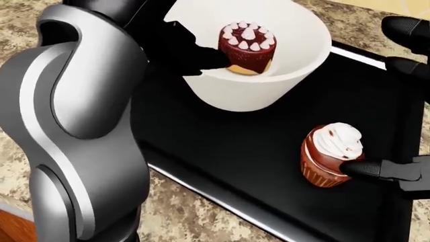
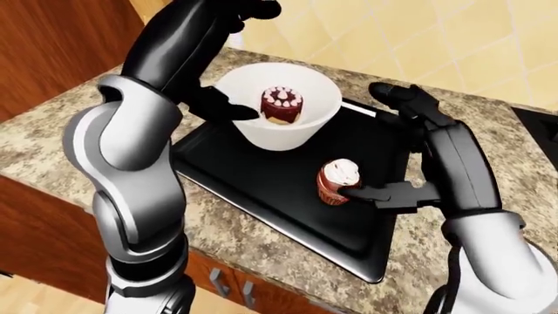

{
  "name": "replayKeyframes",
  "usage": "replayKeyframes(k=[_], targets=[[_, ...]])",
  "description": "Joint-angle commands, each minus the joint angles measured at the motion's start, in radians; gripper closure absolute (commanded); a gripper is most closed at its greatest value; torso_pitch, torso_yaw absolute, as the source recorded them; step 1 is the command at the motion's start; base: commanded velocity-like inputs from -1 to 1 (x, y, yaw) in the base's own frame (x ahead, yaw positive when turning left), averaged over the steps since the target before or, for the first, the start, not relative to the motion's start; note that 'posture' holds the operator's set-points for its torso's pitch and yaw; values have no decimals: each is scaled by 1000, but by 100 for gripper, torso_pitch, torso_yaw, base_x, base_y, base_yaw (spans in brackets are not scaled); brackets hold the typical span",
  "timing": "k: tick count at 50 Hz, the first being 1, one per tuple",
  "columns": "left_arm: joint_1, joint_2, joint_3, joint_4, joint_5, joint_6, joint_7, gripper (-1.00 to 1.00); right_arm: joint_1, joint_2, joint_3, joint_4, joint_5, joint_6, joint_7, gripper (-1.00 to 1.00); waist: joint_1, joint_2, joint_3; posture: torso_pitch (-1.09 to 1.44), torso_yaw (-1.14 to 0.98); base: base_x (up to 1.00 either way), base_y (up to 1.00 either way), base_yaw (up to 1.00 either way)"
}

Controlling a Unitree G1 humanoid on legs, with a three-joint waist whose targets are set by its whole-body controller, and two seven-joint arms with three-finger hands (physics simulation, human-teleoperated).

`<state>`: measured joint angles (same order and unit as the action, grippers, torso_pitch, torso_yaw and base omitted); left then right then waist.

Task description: Pick up the bowl with cake and place it on the tray. Pick up the cupcake and place it on the tray.

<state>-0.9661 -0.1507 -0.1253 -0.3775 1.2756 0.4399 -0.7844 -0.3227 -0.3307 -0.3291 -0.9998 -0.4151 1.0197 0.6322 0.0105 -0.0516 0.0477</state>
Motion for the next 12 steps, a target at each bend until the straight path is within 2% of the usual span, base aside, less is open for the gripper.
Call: replayKeyframes(k=[1,2,5,7,9,12], targets=[[-33,-2,2,-25,2,-5,9,-87,-36,-30,-20,-28,10,23,-7,-56,2,-4,-21,0,0,0,0,0],[-39,-2,5,-29,0,1,4,-100,-48,-41,-31,-36,17,40,-5,-58,2,-4,-20,0,0,0,0,0],[-58,-2,7,-44,1,25,-16,-100,-76,-71,-53,-47,35,79,0,-62,2,-5,-17,0,0,0,0,0],[-68,1,11,-53,-2,37,-23,-100,-93,-83,-74,-47,44,91,8,-75,1,-5,-12,0,0,0,0,0],[-81,0,11,-68,4,56,-42,-100,-120,-98,-97,-47,36,112,37,-100,1,-3,-9,0,0,0,0,0],[-93,5,13,-83,4,72,-58,-100,-141,-97,-113,-47,15,115,69,-100,0,-1,-3,0,0,0,0,0]])
